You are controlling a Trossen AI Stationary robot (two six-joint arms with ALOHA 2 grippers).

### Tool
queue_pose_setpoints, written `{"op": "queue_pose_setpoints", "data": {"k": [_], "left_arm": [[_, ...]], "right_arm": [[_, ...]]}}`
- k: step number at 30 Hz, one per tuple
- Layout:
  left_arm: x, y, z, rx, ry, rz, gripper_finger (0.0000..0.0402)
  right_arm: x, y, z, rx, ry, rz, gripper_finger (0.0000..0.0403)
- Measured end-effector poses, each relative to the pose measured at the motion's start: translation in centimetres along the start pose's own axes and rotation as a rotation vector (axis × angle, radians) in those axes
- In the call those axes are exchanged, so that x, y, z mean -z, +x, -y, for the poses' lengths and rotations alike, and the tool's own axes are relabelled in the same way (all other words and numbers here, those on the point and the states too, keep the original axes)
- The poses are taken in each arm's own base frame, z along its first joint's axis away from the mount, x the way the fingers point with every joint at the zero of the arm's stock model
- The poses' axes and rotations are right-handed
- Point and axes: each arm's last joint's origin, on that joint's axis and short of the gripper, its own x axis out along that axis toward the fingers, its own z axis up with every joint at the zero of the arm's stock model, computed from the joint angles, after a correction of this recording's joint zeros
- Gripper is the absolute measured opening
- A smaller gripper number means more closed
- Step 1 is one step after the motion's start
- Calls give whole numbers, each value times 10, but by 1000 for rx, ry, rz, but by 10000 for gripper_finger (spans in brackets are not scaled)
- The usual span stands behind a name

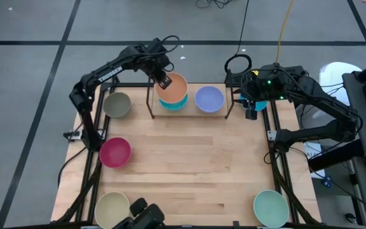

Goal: Place and stack bowls onto a shelf
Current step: Stack the orange bowl on top of the blue bowl on the shelf, then stack the green bowl on top of the purple bowl on the shelf

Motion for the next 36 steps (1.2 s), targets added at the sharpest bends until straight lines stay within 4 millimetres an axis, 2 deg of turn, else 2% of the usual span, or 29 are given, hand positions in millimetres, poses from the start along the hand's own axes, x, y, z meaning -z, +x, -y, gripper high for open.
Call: {"op": "queue_pose_setpoints", "data": {"k": [11,17,19,23,28,32,36], "left_arm": [[-1,41,-7,25,29,-97,9],[-1,54,-11,43,55,-119,10],[-1,56,-11,43,63,-122,24],[-5,55,-8,43,74,-83,64],[-8,51,-7,39,55,-44,94],[-8,36,-6,30,58,-13,107],[-7,7,-3,25,70,54,111]], "right_arm": [[0,0,0,0,-1,0,128],[0,0,0,0,-2,0,128],[0,0,0,0,-3,0,128],[-1,0,0,4,-4,10,128],[-2,0,1,9,-4,21,128],[-3,0,1,16,-5,25,128],[-2,0,3,80,-3,-5,128]]}}
